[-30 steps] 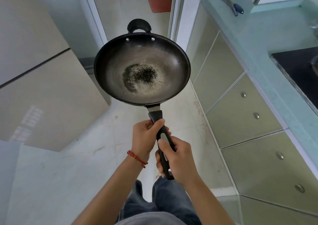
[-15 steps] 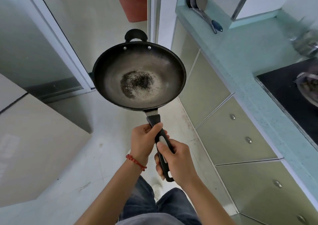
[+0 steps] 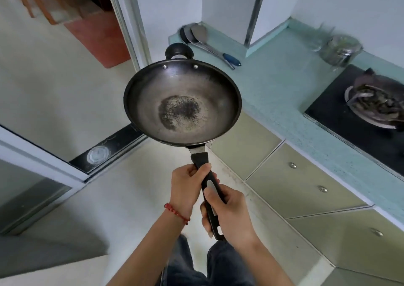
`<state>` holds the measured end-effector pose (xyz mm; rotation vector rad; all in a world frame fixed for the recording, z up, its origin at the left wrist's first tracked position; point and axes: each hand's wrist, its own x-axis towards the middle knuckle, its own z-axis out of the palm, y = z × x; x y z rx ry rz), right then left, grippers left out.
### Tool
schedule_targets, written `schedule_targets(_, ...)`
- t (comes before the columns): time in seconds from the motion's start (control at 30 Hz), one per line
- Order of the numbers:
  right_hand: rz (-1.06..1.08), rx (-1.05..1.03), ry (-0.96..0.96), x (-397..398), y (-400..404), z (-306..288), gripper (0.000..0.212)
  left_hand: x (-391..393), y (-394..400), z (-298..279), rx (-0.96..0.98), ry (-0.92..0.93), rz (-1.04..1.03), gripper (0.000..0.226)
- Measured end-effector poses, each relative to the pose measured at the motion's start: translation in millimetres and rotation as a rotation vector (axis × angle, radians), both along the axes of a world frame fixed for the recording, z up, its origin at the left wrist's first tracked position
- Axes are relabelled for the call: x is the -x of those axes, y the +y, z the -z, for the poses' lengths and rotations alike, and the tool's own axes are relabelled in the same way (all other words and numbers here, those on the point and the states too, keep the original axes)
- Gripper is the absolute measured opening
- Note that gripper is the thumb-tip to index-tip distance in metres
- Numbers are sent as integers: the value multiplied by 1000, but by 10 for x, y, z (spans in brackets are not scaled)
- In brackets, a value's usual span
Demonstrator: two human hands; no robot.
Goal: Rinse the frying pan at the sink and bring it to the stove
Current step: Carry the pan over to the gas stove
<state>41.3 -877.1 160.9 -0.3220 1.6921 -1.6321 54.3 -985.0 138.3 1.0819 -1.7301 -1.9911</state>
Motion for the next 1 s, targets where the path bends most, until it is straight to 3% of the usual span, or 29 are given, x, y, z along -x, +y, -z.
schedule_targets(0.53,313,5,9,1724,-136,153,37,2108,-126,120,102,-46,283,31)
schedule_targets(1.0,482,-41,-28,3004,-154,172,32,3535,-99,158,-26,-31,471,29)
